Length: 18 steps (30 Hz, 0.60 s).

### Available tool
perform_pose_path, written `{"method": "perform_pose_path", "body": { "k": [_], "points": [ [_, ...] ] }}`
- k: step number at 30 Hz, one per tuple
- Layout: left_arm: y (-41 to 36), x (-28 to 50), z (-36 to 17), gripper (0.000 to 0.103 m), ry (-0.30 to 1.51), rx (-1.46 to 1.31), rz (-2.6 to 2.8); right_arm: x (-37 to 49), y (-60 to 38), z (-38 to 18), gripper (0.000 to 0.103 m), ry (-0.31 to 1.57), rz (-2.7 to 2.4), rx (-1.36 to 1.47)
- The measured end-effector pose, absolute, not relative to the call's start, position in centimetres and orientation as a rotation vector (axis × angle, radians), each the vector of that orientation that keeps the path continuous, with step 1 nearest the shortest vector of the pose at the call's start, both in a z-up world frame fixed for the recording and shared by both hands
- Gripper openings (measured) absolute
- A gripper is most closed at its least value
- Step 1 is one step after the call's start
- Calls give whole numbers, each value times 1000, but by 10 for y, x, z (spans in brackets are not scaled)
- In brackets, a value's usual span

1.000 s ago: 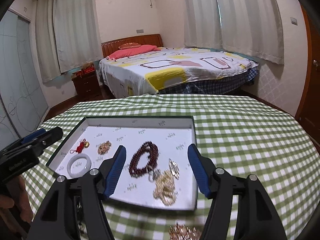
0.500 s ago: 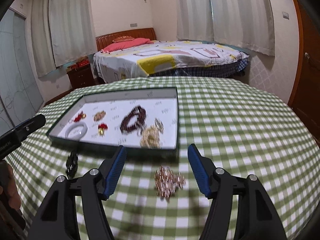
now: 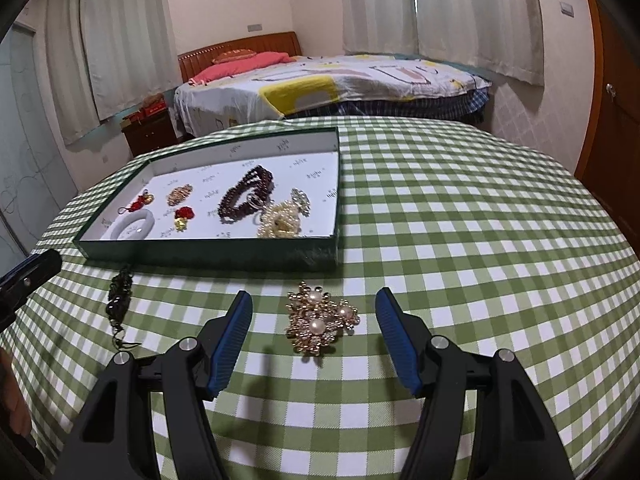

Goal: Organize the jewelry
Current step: 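Lower the right tool around the gold pearl brooch and close it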

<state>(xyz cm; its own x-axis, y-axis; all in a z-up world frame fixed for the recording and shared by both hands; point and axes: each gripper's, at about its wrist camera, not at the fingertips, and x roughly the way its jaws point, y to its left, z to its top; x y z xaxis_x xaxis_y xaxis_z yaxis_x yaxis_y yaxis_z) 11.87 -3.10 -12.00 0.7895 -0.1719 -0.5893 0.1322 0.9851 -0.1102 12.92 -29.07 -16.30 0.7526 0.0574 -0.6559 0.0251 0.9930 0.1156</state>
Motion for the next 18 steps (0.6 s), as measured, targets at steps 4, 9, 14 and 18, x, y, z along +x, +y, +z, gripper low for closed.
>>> {"method": "perform_pose_path", "body": {
  "k": [4, 9, 14, 18],
  "points": [
    [-33, 121, -122, 78, 645, -61, -166, 134, -292, -167, 63, 739, 11, 123],
    [-35, 123, -126, 78, 659, -58, -166, 141, -292, -172, 63, 767, 6, 118],
    [-36, 126, -134, 78, 682, -56, -164, 145, -293, -175, 63, 791, 3, 124],
    [-38, 127, -137, 78, 697, -54, -165, 147, -295, -178, 63, 818, 6, 134]
  ]
}}
